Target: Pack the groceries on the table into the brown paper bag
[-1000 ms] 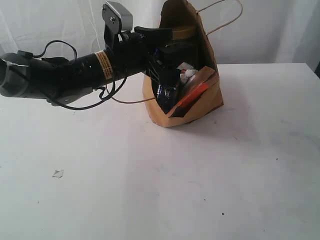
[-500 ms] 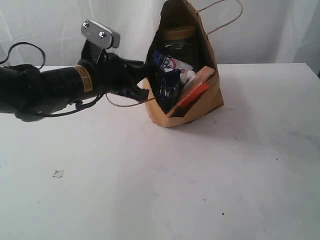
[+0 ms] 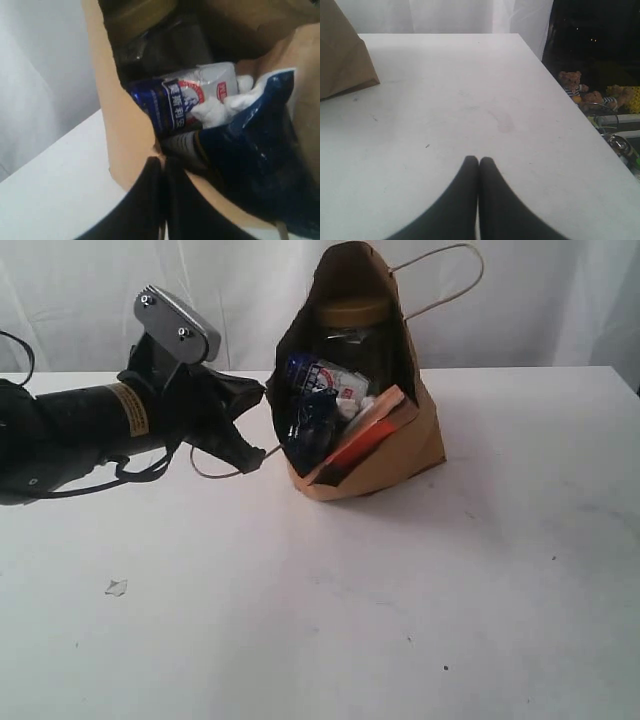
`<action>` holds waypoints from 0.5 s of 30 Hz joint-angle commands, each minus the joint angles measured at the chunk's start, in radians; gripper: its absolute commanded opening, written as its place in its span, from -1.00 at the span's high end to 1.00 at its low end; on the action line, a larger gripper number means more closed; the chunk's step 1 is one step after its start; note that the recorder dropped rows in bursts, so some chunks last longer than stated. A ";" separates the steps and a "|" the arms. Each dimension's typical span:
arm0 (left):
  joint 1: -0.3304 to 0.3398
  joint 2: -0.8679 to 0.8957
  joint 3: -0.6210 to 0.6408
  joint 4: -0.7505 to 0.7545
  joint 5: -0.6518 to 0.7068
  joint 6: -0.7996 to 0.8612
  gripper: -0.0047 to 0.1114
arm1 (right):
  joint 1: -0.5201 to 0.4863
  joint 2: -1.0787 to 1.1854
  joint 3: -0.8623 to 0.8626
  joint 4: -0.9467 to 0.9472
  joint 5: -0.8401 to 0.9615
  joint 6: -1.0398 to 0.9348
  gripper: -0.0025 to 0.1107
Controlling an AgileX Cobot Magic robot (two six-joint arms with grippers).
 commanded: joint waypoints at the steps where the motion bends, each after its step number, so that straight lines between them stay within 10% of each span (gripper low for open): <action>1: 0.002 -0.013 0.003 -0.023 -0.072 -0.011 0.92 | -0.005 -0.006 0.001 -0.005 -0.004 0.002 0.96; 15: 0.002 -0.007 0.003 -0.178 -0.375 -0.009 0.92 | -0.005 -0.006 0.001 -0.005 -0.004 0.002 0.96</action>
